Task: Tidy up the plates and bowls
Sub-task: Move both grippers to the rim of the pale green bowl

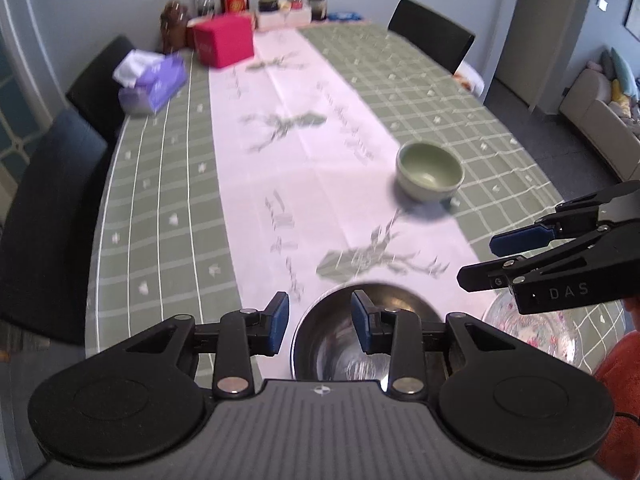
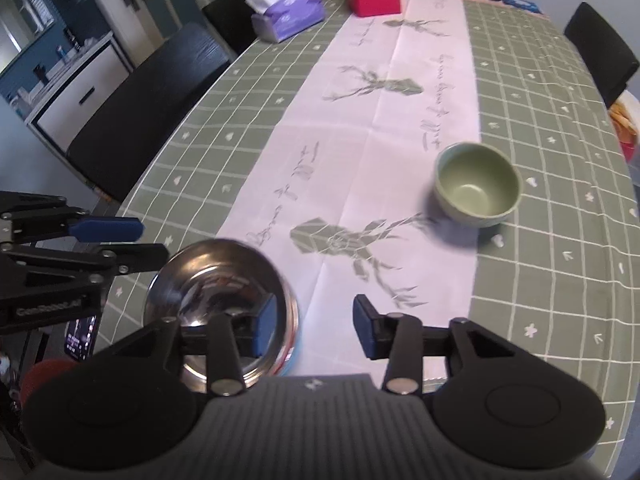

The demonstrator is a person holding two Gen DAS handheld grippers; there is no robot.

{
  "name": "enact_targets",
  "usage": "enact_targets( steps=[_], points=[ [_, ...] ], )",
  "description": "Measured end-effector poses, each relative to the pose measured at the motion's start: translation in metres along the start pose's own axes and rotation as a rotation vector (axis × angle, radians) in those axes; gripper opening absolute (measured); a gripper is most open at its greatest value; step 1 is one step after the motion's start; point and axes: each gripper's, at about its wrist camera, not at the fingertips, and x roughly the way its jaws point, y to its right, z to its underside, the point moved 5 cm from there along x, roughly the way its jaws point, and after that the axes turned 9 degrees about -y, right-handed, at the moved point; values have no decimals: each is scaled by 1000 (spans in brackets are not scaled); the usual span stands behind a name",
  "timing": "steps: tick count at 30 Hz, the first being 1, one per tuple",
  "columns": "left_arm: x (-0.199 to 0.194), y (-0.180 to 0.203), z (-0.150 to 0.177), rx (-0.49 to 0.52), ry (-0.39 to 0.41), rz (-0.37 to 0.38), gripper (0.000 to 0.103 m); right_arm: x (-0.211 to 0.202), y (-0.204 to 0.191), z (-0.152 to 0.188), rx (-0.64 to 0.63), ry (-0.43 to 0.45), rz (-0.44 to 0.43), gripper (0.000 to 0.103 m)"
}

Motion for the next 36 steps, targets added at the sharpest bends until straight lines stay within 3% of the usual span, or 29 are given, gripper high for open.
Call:
enact_targets(
  steps=[8, 15, 21, 30, 36],
  points=[
    [-3, 37, -34, 91, 140, 19, 41, -8, 67, -10, 144, 56, 85, 57],
    [24, 64, -66, 114, 117, 63, 46, 0, 122, -16, 260, 73, 131, 61],
    [56, 72, -91, 121, 73, 109, 46, 11, 159, -25, 334, 92, 119, 61],
    [108, 77, -117, 40, -13, 170, 47, 37, 186, -49, 354, 110, 110, 60],
    [133, 82, -138, -31, -1, 218, 47, 54, 197, -61, 370, 113, 85, 57]
  ],
)
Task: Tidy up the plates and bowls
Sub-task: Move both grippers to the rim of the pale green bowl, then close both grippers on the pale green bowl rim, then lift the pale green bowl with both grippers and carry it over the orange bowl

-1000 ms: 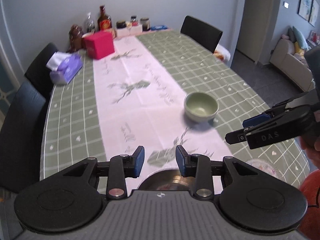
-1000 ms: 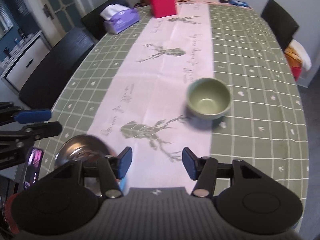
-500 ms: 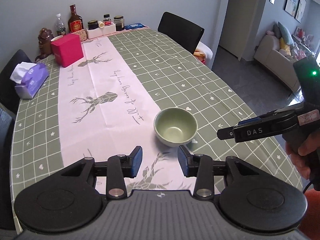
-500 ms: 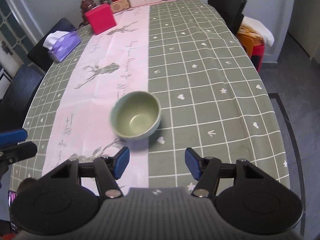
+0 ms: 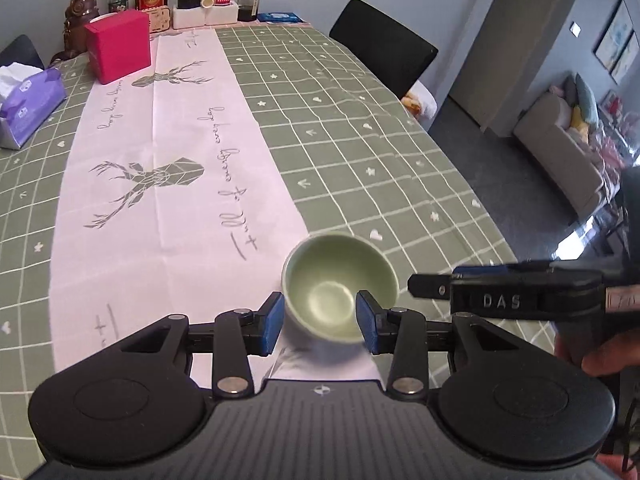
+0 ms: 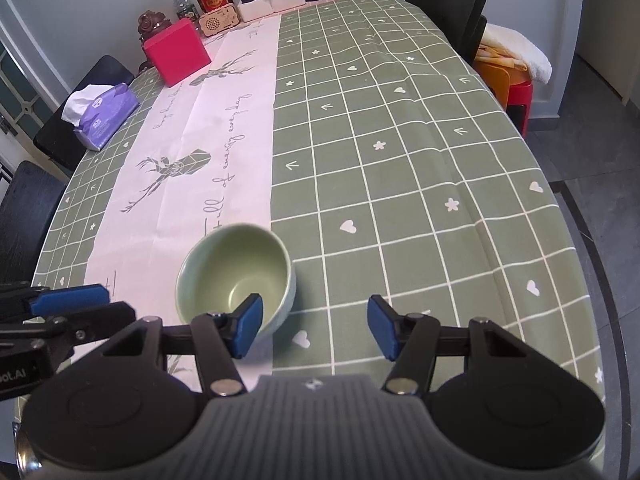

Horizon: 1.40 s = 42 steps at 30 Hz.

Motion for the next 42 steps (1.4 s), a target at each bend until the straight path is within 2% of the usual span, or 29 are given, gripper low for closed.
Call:
enact_targets(
  steps=[4, 6, 10, 18, 21, 26, 32, 42],
  points=[
    [25, -5, -9, -55, -37, -29, 44, 15, 7, -6, 35, -24, -30, 50],
    [38, -8, -10, -70, -71, -34, 38, 24, 9, -6, 59, -47, -70, 42],
    [57, -11, -6, -78, -105, -48, 33, 34, 4, -4, 52, -65, -106, 37],
    [74, -19, -6, -93, -135, -72, 13, 50, -6, -4, 44, -106, -129, 22],
    [75, -19, -6, -96, -135, -75, 12, 53, -10, -4, 42, -114, -126, 16],
    [74, -14, -5, -73, -141, -109, 12, 52, -12, -5, 48, -116, -99, 14],
    [67, -11, 2, -90, -168, -113, 12, 47, -13, 1, 54, -137, -96, 12],
    [21, 5, 14, -82, -160, -140, 12, 6, -30, 17, 5, -120, -86, 11]
  ],
)
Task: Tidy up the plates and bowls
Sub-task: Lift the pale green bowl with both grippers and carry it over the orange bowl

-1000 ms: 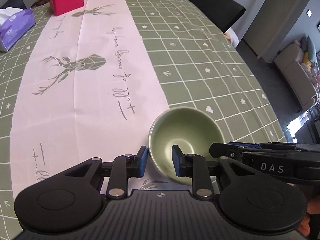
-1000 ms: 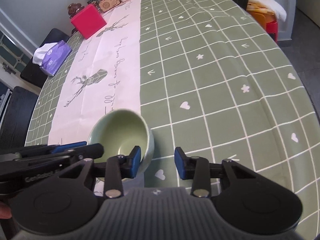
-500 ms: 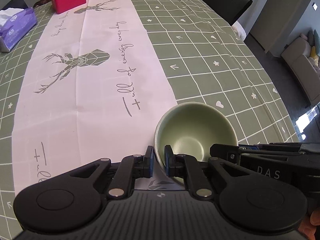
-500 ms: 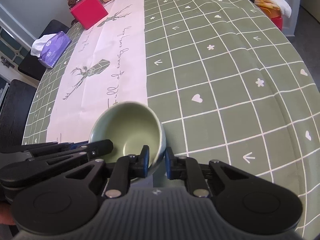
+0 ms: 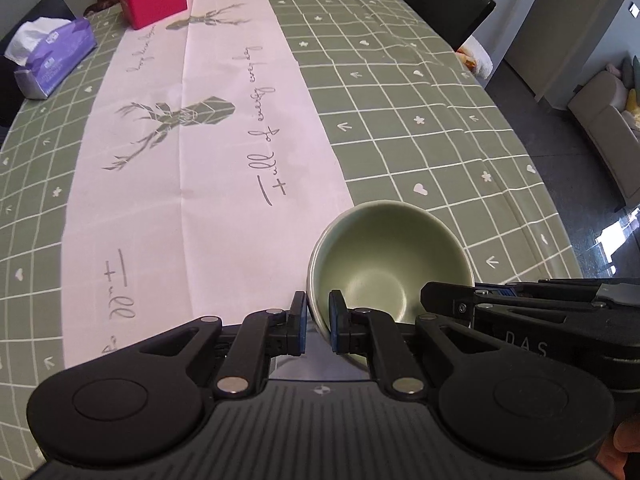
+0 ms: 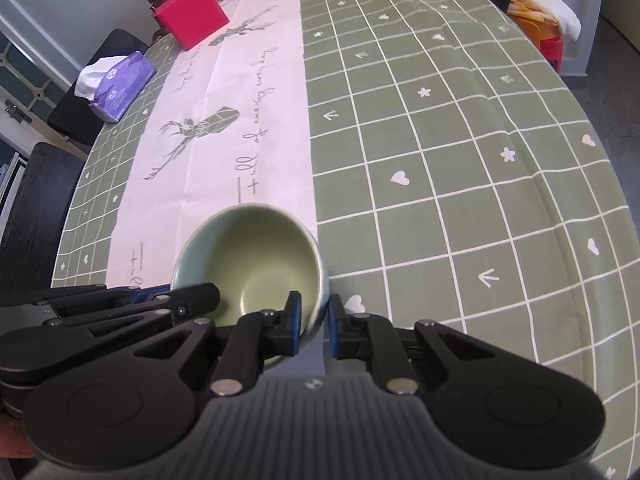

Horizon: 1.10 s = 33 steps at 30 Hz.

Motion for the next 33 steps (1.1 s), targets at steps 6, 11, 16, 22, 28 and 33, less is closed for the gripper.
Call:
enact_targets(
  steps=[6, 11, 16, 22, 28, 33],
  points=[
    [-42, -3, 20, 1, 16, -18, 12, -35, -25, 18, -38, 28, -12, 11],
    [-75, -11, 44, -1, 23, -56, 13, -59, -55, 38, -93, 42, -21, 10],
    [-105, -27, 69, -4, 32, -76, 13, -74, -87, 61, -148, 48, -38, 10],
    [-125, -50, 104, -17, 16, -103, 14, -78, -124, 89, -219, 22, -57, 10],
    [-127, -71, 137, -38, -19, -118, 14, -65, -151, 117, -270, -44, -61, 10],
    [-116, -82, 157, -50, -58, -112, 14, -47, -161, 137, -304, -97, -43, 10]
  ],
)
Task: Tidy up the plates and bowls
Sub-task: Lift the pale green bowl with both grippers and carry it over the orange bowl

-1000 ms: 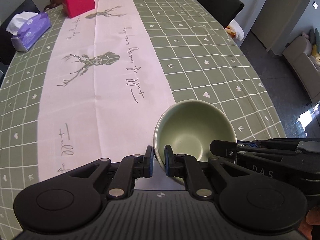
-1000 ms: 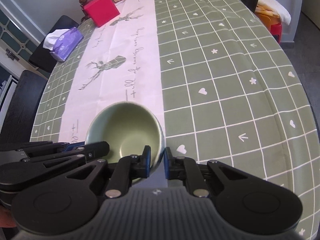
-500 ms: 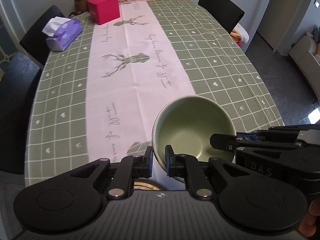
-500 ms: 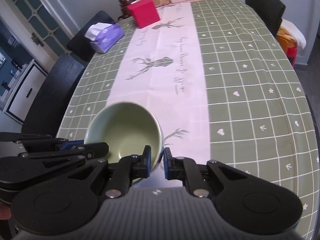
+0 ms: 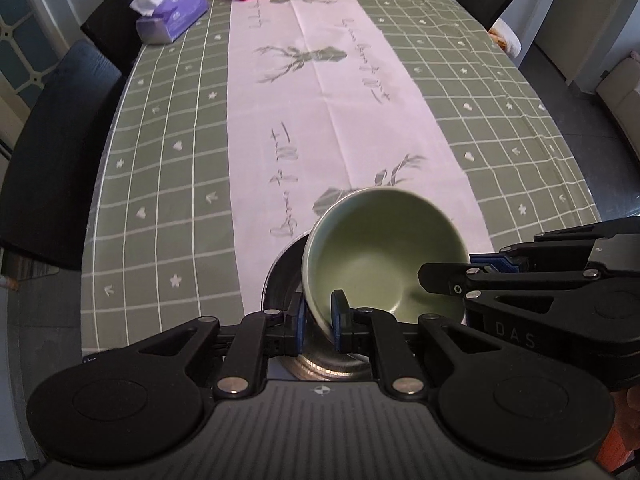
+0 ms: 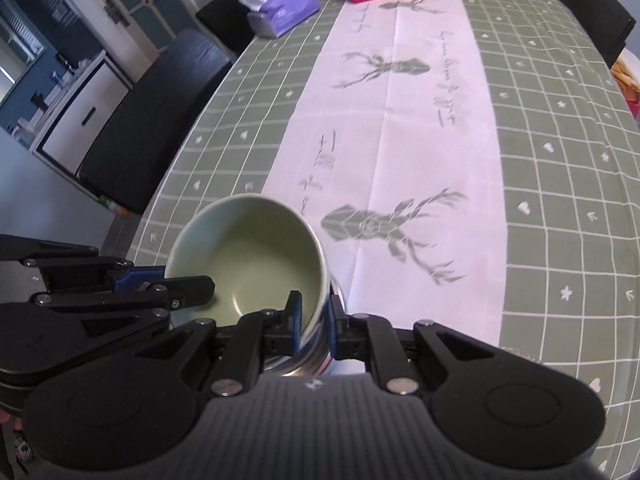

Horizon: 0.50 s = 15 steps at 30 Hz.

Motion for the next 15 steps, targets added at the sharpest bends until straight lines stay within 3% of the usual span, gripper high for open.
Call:
enact_targets(
  steps=[15],
  points=[
    [21, -19, 21, -36, -46, -18, 15, 35, -20, 8, -57, -83, 4, 10]
  ],
)
